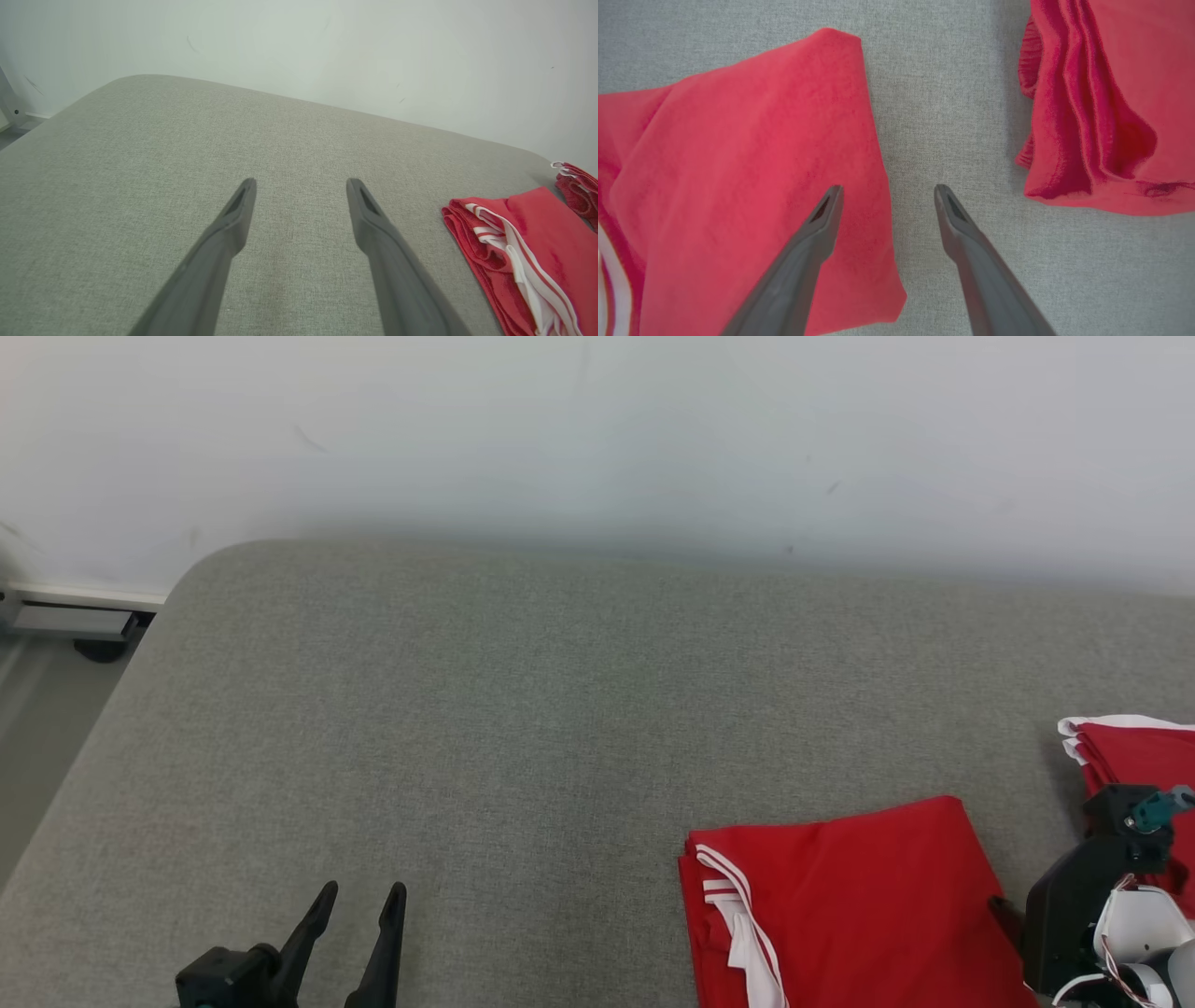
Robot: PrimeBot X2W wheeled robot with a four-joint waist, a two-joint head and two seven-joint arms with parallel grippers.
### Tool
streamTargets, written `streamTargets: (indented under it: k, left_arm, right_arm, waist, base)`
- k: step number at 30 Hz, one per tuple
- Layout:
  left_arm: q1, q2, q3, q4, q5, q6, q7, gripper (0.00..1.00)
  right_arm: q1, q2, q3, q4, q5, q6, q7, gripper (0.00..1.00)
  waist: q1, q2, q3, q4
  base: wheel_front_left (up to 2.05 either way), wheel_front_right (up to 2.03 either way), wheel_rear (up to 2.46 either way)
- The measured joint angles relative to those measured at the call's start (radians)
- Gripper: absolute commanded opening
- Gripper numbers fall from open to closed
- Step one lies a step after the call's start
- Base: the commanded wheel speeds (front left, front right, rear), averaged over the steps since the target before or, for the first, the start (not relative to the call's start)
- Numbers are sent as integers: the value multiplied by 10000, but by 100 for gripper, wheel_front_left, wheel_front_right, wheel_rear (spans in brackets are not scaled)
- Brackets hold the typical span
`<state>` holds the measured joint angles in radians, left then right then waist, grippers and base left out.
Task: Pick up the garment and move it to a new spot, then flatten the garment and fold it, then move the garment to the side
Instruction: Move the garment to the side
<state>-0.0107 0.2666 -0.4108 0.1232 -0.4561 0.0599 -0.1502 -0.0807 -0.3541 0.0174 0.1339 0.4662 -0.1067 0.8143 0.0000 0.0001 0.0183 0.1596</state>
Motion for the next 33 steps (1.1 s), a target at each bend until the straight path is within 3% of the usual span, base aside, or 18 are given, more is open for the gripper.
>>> streamTargets:
  k: [20, 21, 22, 23, 24, 25, 33]
  left_arm:
    - [-212, 46, -23, 104, 36, -84, 46, 100]
    - [-212, 48, -23, 109, 36, -84, 46, 100]
    - [-212, 46, -27, 109, 36, -84, 46, 100]
    - [-213, 44, -29, 109, 36, -84, 46, 100]
    - [-216, 44, -31, 111, 36, -84, 46, 100]
    - [-221, 44, -33, 115, 36, -84, 46, 100]
    - [-331, 23, -96, 159, 36, -84, 46, 100]
  right_arm:
    - [-284, 328, 44, 1559, 6, 109, -1141, 100]
    - [-272, 345, 44, 1613, 6, 115, -1200, 89]
    - [-267, 368, 44, 1662, 12, 117, -1208, 67]
    - [-267, 384, 46, 1720, 19, 140, -1229, 32]
    - [-267, 395, 50, 1779, 33, 178, -1285, 11]
    - [-269, 408, 52, 1824, 36, 190, -1294, 0]
    - [-433, 451, 17, 1956, 88, 224, -1519, 0]
  waist:
    - [0, 0, 381, 520]
    - [0, 0, 384, 521]
    - [0, 0, 386, 519]
    - [0, 0, 388, 517]
    - [0, 0, 389, 512]
    - [0, 0, 389, 506]
    - [0, 0, 350, 462]
  base:
    - [0, 0, 0]
    - [0, 0, 0]
    - [0, 0, 0]
    - [0, 0, 0]
    - [0, 0, 0]
    - [0, 0, 0]
    - [0, 0, 0]
